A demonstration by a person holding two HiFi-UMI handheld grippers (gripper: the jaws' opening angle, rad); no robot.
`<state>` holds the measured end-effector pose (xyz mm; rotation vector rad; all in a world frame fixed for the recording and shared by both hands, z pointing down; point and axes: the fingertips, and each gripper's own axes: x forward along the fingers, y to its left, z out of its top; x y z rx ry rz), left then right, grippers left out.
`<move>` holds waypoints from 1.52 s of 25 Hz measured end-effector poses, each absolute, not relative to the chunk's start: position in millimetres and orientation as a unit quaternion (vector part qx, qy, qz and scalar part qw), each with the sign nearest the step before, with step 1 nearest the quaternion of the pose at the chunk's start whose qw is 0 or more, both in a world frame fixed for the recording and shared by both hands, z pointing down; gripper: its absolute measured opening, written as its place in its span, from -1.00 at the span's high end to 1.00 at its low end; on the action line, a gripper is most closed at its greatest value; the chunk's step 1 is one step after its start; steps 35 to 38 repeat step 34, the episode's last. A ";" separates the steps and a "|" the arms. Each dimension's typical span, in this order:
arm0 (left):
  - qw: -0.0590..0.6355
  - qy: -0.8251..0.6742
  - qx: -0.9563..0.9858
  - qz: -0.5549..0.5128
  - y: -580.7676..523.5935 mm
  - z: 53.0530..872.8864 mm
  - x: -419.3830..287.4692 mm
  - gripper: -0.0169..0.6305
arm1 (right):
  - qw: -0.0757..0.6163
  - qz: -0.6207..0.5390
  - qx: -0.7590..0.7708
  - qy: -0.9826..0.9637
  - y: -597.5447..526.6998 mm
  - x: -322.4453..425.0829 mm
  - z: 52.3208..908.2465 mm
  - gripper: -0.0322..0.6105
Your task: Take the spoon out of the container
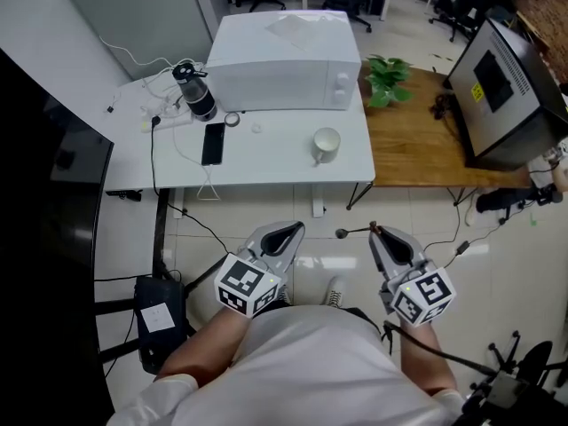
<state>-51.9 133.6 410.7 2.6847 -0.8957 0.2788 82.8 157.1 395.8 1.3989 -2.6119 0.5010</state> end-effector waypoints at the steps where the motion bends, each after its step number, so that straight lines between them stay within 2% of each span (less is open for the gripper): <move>1: 0.149 -0.311 0.934 0.097 133.6 411.2 -51.5 0.93 | 0.070 0.165 0.464 -0.867 156.6 82.5 395.7 0.75; 38: 0.149 -0.318 0.931 0.099 128.6 413.3 -50.3 0.93 | 0.086 0.166 0.446 -0.876 145.0 75.4 402.2 0.76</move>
